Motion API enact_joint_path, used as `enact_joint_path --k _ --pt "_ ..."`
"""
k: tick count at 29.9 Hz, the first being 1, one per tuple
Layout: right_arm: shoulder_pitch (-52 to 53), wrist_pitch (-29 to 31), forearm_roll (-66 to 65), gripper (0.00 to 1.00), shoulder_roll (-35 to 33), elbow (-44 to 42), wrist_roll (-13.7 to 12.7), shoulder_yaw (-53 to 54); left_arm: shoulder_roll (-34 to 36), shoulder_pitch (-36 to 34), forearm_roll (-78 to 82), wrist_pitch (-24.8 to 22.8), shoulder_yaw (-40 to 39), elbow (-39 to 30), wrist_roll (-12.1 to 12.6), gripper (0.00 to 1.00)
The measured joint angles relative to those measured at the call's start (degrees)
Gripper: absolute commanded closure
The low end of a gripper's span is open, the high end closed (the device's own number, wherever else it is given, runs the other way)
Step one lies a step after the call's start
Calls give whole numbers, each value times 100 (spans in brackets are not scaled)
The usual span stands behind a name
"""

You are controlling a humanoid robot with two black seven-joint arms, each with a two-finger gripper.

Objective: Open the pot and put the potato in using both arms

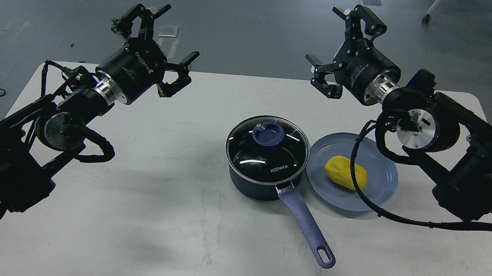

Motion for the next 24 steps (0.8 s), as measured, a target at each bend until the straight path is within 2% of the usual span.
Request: enact_joint_path --k 6,16,24 --pt "-319 78 365 0 -31 107 -106 285 22 213 -9 -88 -27 -6 0 1" --pt "-336 647 263 0 -449 136 -50 195 120 282 13 -252 4 -107 0 1" --pt "-335 703 241 0 -704 232 -50 114 392 237 13 -406 -10 -241 5 1"
